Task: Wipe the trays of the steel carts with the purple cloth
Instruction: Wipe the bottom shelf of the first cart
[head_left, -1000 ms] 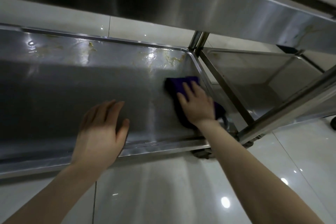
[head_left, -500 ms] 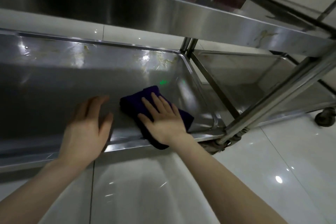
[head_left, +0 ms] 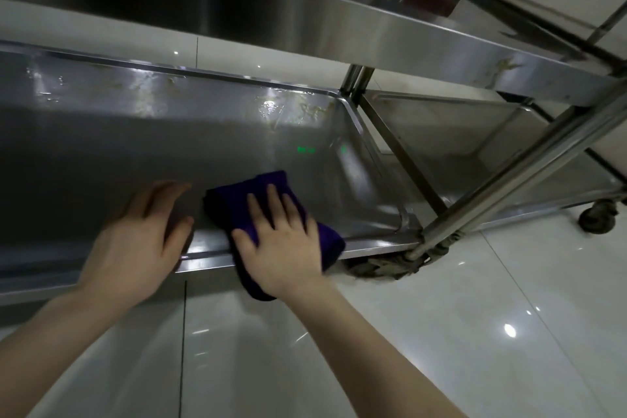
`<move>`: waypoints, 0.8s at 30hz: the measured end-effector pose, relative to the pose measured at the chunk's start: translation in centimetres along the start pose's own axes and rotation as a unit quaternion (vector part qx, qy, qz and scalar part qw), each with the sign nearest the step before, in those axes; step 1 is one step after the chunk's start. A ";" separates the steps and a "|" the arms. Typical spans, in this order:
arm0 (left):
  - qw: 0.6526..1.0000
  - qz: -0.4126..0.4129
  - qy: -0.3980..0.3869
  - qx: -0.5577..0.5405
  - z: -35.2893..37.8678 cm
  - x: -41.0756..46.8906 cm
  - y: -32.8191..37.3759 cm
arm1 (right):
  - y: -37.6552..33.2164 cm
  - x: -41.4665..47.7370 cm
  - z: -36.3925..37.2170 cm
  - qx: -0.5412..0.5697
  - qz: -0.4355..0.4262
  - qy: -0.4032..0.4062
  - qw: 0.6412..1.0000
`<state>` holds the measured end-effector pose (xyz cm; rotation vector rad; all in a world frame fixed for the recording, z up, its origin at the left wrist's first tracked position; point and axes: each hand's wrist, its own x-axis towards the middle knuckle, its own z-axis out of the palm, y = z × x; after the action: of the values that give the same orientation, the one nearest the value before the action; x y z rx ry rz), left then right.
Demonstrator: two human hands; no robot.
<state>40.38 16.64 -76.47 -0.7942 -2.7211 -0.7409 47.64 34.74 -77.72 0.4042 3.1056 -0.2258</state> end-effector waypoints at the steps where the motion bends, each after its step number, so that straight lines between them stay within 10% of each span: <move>1: 1.000 -0.002 0.007 -0.004 0.1 0.0 -0.4 | -0.4 0.3 0.0 0.009 -0.017 -0.004 1.000; 14: 0.997 0.022 -0.031 0.067 -2.5 -2.3 -9.0 | 12.6 -1.4 -4.9 -0.003 0.190 -0.049 0.981; 24: 0.997 0.033 -0.020 0.069 -4.0 -2.6 -8.0 | -2.6 0.7 -0.4 0.007 -0.030 -0.038 0.999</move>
<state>38.39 7.52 -77.17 -0.8707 -2.7316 -0.5215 46.28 32.50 -76.97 0.2962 3.0466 -0.2571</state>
